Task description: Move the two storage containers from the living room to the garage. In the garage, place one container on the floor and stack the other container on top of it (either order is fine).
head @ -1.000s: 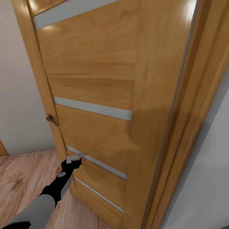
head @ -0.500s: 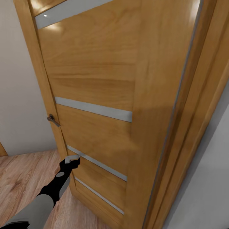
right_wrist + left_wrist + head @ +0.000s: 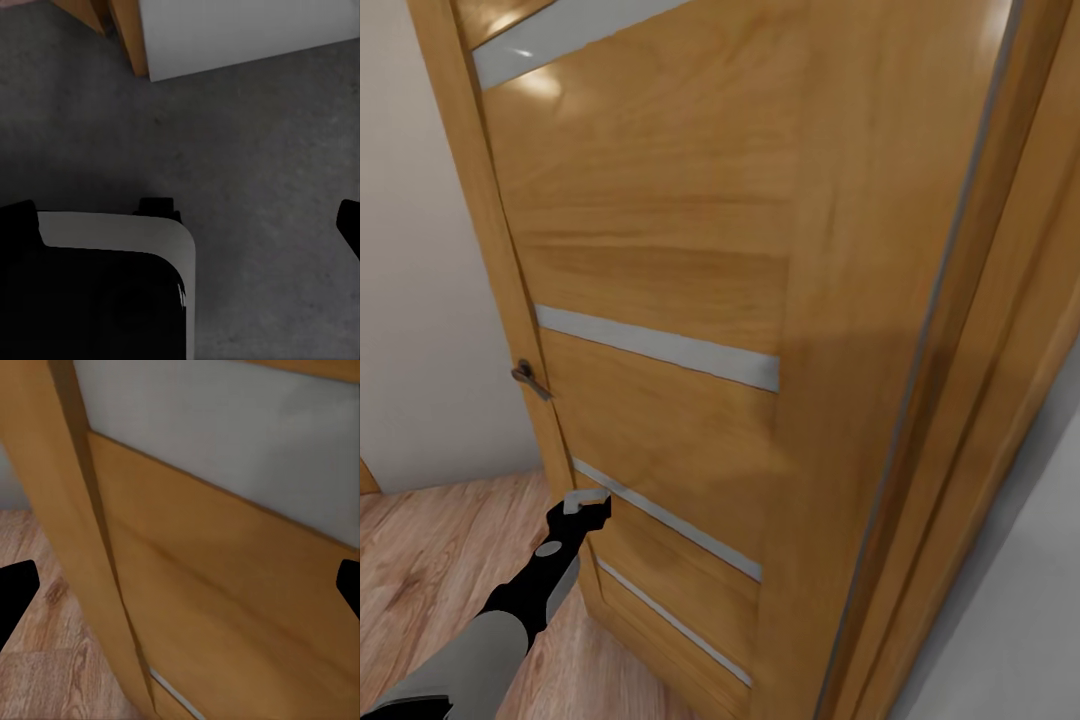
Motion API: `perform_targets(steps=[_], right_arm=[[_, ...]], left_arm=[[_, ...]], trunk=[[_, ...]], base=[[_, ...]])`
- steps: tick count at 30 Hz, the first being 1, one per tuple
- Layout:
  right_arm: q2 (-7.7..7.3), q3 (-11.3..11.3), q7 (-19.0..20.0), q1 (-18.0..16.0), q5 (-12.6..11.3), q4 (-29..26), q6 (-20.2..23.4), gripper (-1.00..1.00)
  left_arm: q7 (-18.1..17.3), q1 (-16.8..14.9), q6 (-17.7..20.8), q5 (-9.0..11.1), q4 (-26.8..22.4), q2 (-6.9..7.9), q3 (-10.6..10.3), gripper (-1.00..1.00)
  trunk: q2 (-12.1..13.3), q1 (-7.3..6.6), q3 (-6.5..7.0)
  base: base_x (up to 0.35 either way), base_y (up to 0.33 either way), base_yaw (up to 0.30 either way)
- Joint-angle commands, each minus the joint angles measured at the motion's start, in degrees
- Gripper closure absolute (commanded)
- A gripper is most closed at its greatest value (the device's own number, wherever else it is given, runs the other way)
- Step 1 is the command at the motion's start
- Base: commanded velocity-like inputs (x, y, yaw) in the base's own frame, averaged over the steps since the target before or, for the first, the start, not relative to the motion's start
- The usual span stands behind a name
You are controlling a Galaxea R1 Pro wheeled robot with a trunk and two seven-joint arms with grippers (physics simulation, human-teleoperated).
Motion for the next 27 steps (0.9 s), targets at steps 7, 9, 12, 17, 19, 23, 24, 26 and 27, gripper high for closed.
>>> perform_targets(steps=[7,9,12,17,19,23,24,26,27], right_arm=[[-0.01,0.1,0.0,0.0,0.0,0.0,-0.2,-1.0],[-0.01,0.1,0.0,0.0,0.0,0.0,-0.2,-1.0],[-0.01,0.0,0.0,0.0,0.0,0.0,-0.2,-1.0],[-0.01,0.1,0.0,0.0,0.0,0.0,-0.2,-1.0],[-0.01,0.0,0.0,0.0,0.0,0.0,-0.2,-1.0],[-0.01,0.0,0.0,0.0,0.0,0.0,-0.2,-1.0],[-0.01,0.0,0.0,0.0,0.0,0.0,-0.2,-1.0],[-0.01,0.0,0.0,0.0,0.0,0.0,-0.2,-1.0],[-0.01,0.0,0.0,0.0,0.0,0.0,-0.2,-1.0]], left_arm=[[0.0,-0.1,-0.2,0.0,-0.1,-0.01,0.0,-1.0],[0.0,-0.1,-0.2,0.0,-0.1,-0.01,0.0,-1.0],[0.0,-0.1,-0.2,0.0,-0.1,0.01,0.0,-1.0],[0.0,-0.1,-0.2,0.0,-0.1,0.05,0.0,-1.0],[0.0,-0.1,-0.2,0.0,-0.1,0.05,0.1,-1.0],[0.0,-0.1,-0.3,0.0,-0.1,0.06,0.1,-1.0],[0.0,-0.1,-0.3,0.0,-0.1,0.06,0.1,-1.0],[0.0,-0.1,-0.3,0.0,-0.1,0.06,0.1,-1.0],[0.0,-0.1,-0.2,0.0,-0.1,0.06,0.1,-1.0]], trunk=[[0.0,0.0,-0.05],[0.0,0.0,-0.05],[0.0,0.0,-0.05],[0.0,0.0,-0.05],[0.0,0.0,-0.05],[0.0,0.0,-0.05],[0.0,0.0,-0.05],[0.0,0.0,-0.05],[0.0,0.0,-0.05]], base=[[0.016,0.0,0.0],[0.004,0.0,0.0],[0.002,0.0,0.0],[0.001,0.0,0.0],[0.0,0.0,0.0],[-0.078,0.0,0.0],[-0.156,0.0,0.0],[-0.136,0.0,0.0],[-0.072,0.0,0.0]])
